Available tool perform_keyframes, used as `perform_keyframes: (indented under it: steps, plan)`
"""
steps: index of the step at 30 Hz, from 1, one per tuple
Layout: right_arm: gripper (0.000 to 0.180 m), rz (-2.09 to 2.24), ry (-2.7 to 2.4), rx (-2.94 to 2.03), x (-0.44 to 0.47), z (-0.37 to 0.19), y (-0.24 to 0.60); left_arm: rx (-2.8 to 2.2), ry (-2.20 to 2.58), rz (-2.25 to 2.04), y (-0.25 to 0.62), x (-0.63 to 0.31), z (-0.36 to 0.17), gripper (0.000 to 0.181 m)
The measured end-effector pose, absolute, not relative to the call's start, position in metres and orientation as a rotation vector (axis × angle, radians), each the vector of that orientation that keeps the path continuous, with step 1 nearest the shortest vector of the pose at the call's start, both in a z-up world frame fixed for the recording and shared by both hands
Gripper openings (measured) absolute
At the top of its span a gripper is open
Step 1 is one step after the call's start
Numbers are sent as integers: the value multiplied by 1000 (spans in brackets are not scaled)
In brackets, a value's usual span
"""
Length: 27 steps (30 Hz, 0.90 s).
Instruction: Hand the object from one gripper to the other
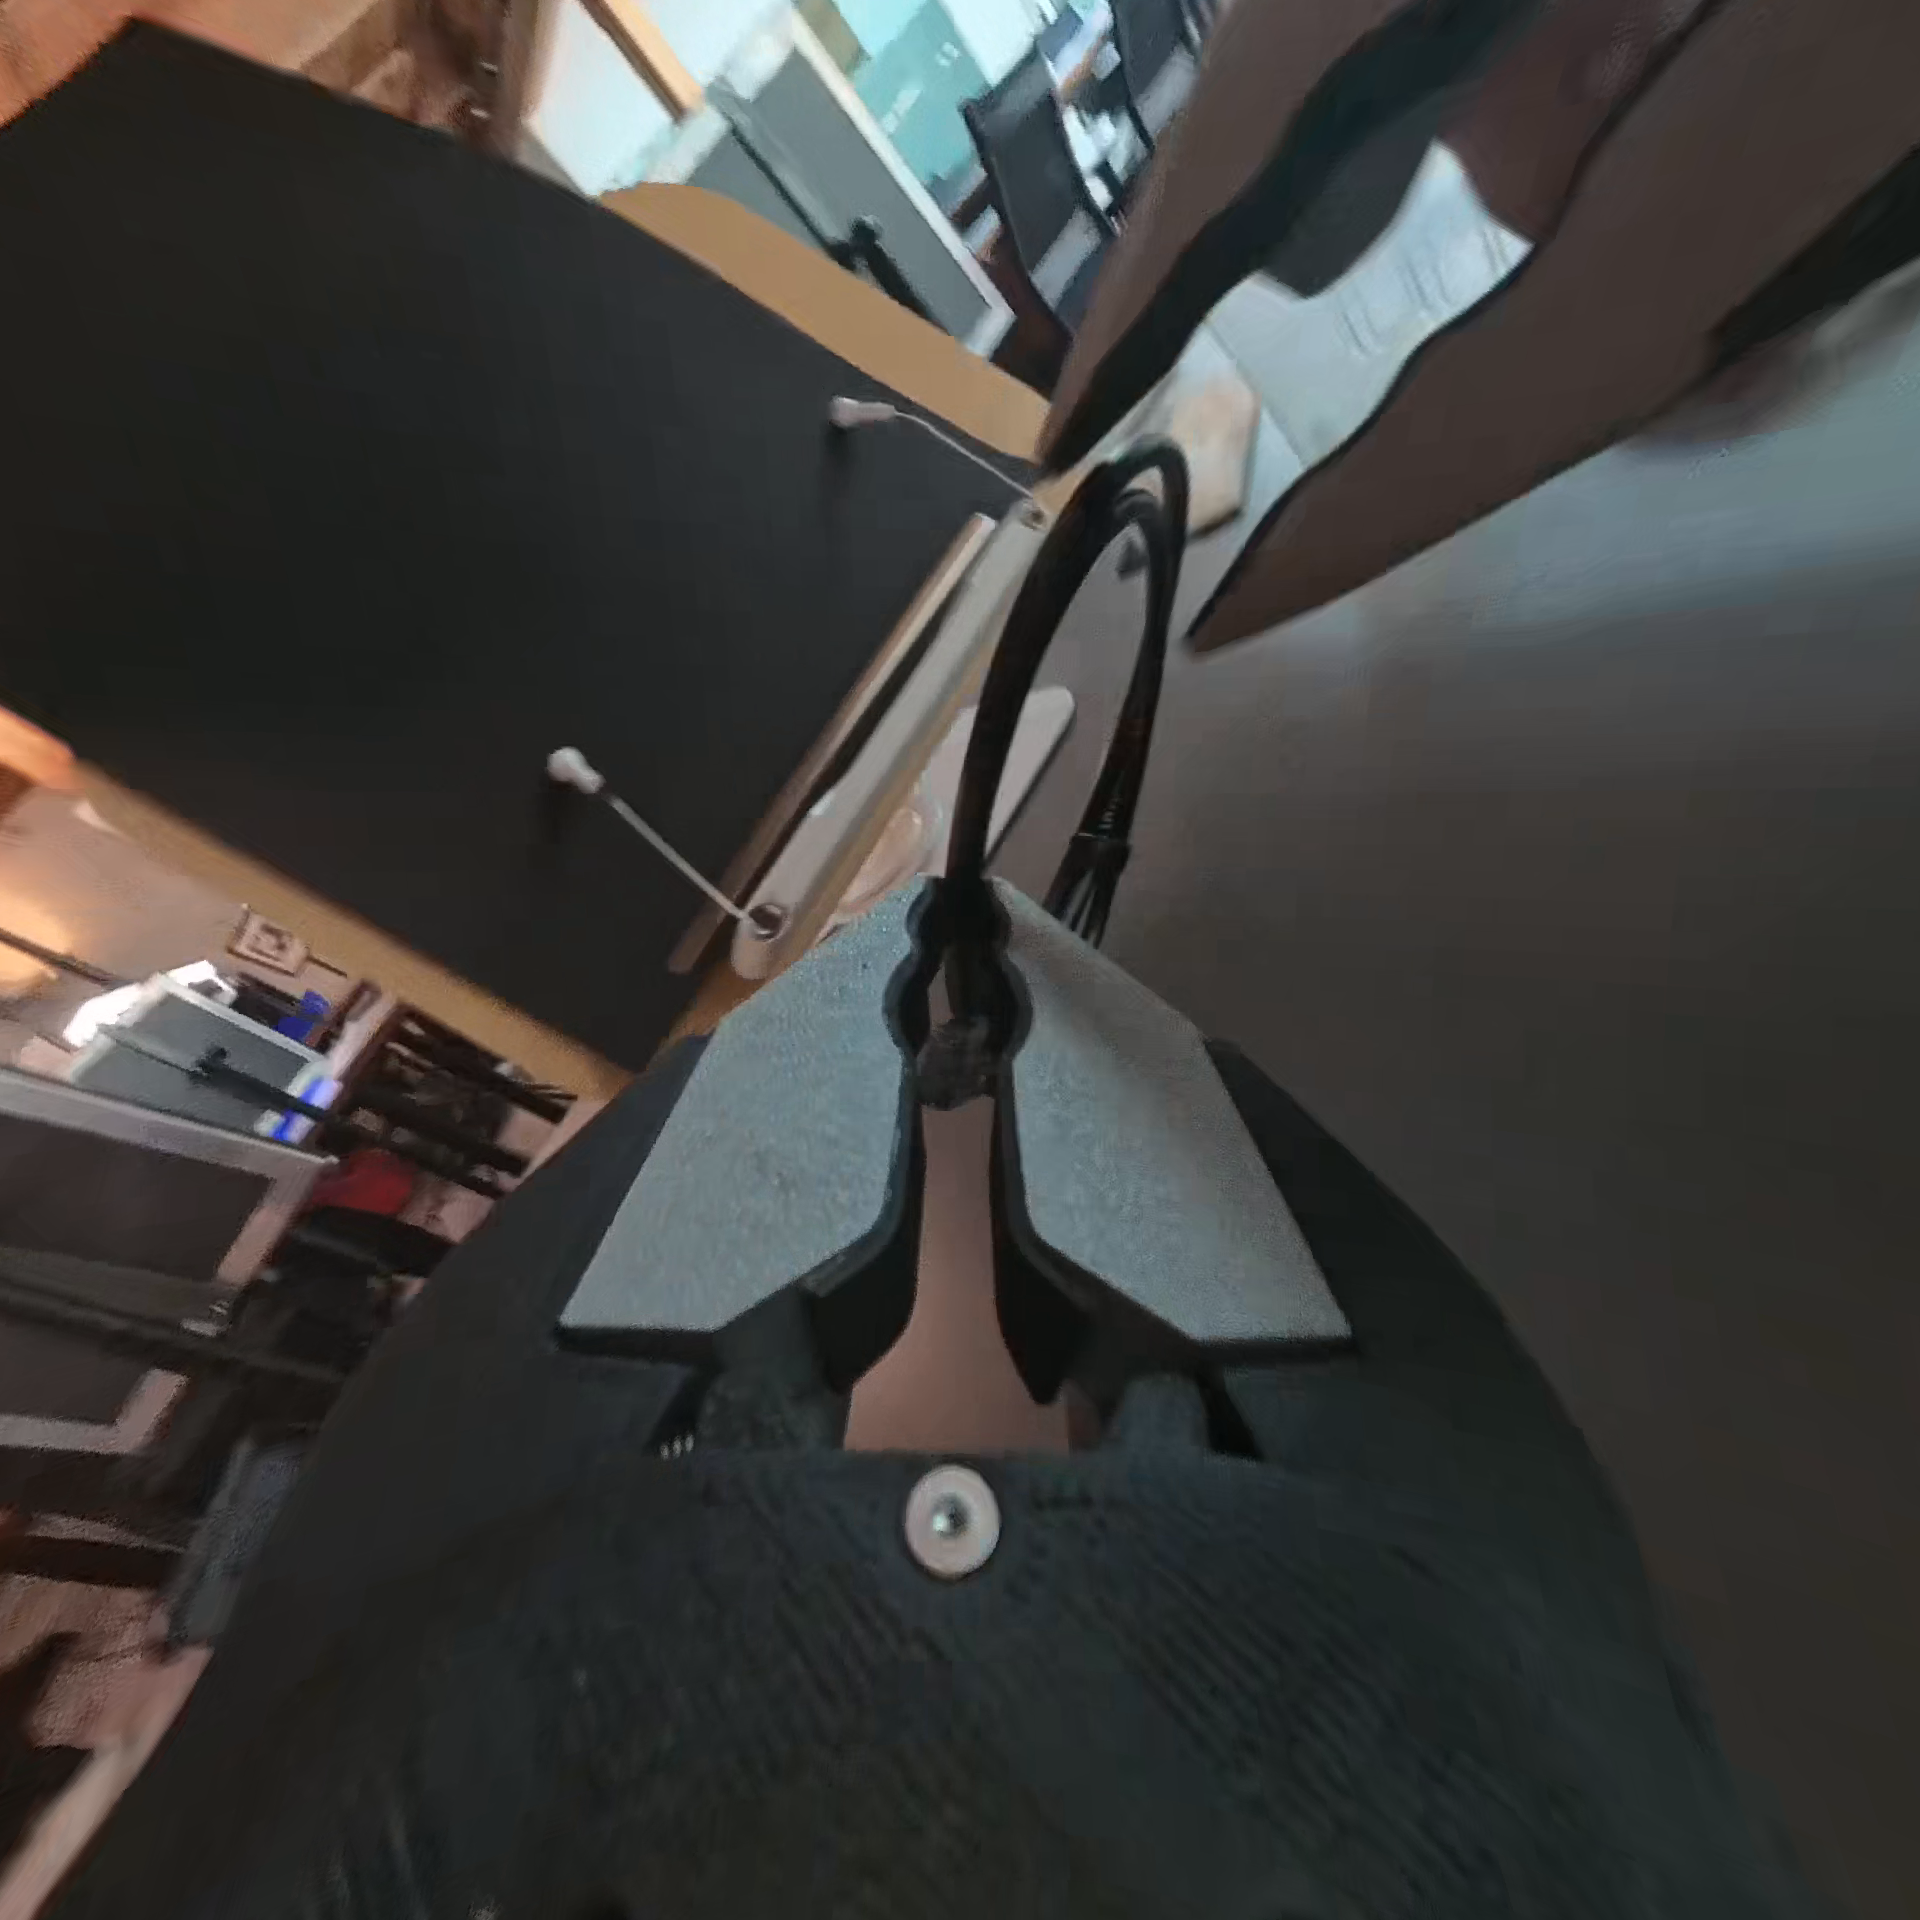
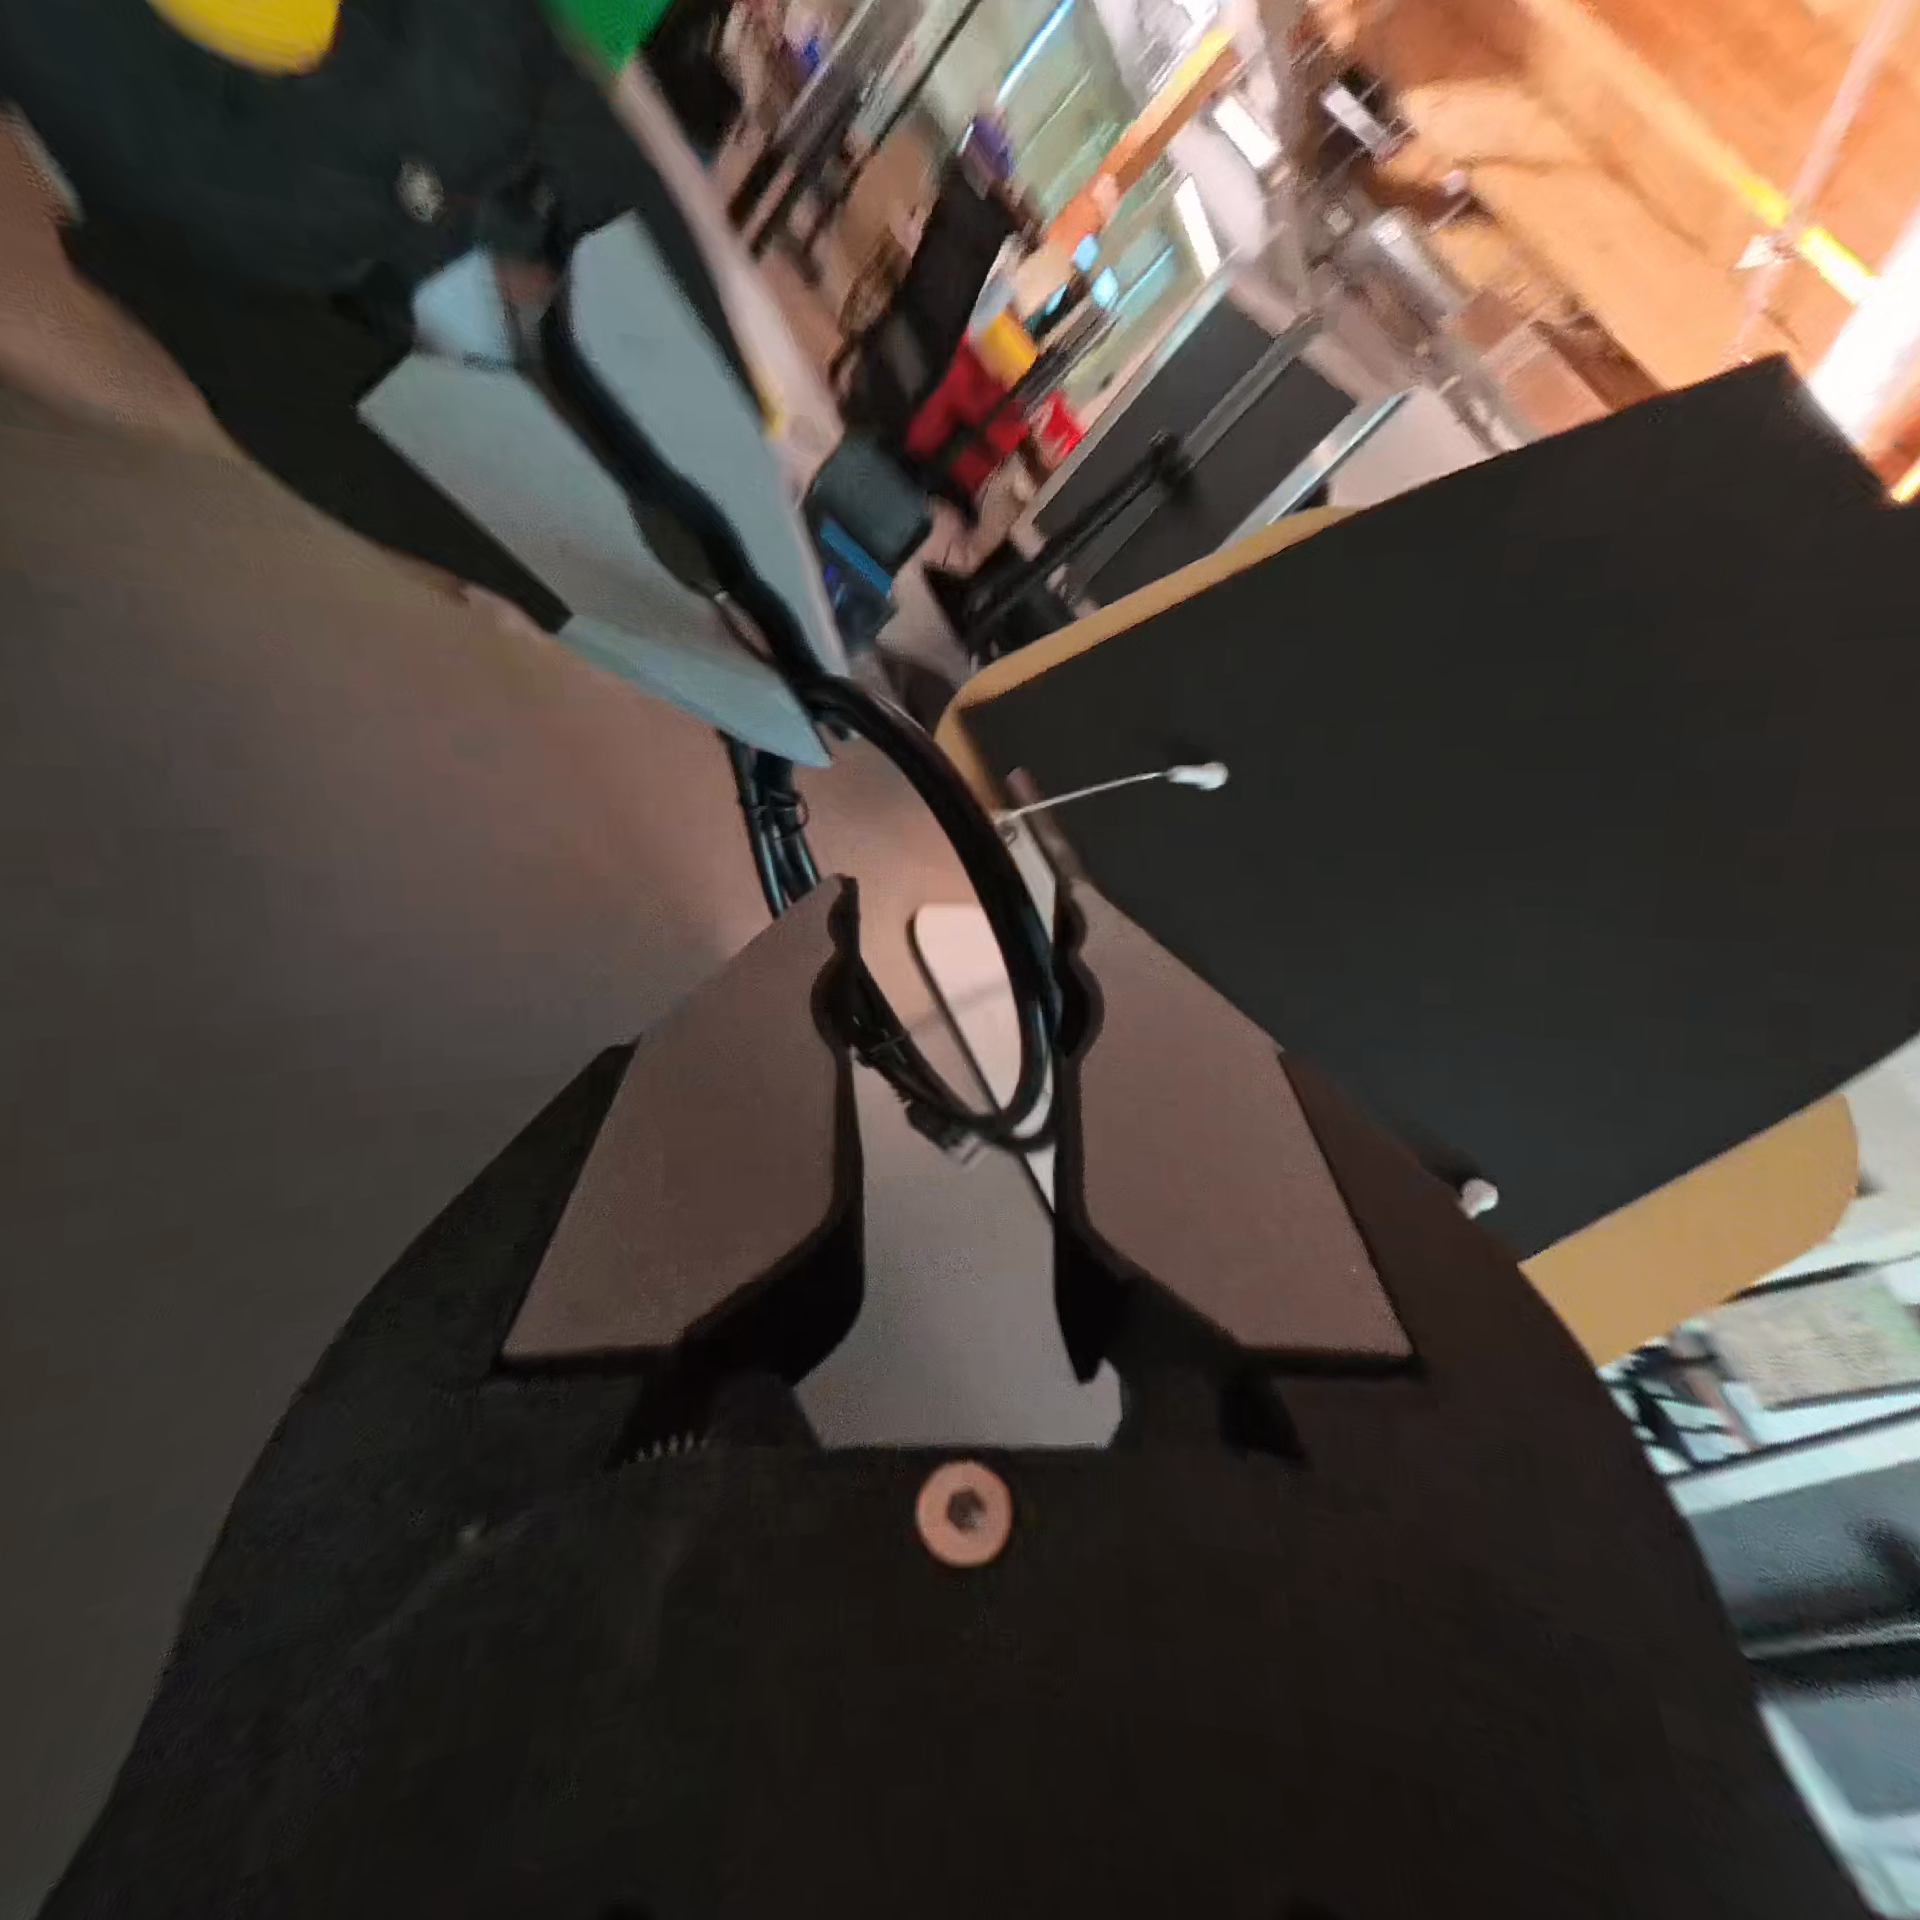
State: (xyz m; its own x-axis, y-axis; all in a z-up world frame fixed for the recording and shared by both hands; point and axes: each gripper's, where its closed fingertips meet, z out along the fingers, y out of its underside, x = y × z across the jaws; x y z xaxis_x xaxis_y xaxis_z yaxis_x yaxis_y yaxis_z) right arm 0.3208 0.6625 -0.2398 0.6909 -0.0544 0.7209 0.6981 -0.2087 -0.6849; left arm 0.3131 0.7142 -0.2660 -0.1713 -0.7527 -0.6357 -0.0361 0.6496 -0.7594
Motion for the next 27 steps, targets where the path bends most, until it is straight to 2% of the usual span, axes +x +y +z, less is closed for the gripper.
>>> perform_keyframes:
  steps: [3,6,11,14,18,21,22,23,27]
  plan:
    - [34,-427,-335,-1613,325,-218,651,-707,1509,-1007,726,301,-238,2]
    - [50,-192,-176,-1646,338,-221,650,-664,1381,-1349,722,282,-205,2]
    - [42,8,-155,-1542,327,-210,648,-637,1315,-1580,717,270,-191,2]
    - [63,-37,-63,-1542,343,-209,648,-615,1267,-1597,719,266,-185,2]
    - [47,202,-70,-1528,326,-208,647,-638,1170,-1722,720,261,-173,2]
    - [46,271,-80,-1463,315,-202,651,-621,1253,-1768,695,268,-183,2]
    - [21,249,-88,-1448,315,-200,650,-627,1292,-1779,685,272,-189,2]
    - [13,219,-106,-1420,318,-195,647,-651,1321,-1782,680,276,-195,2]
    - [11,-16,-77,-1538,352,-204,643,-977,1519,-1556,694,308,-240,6]
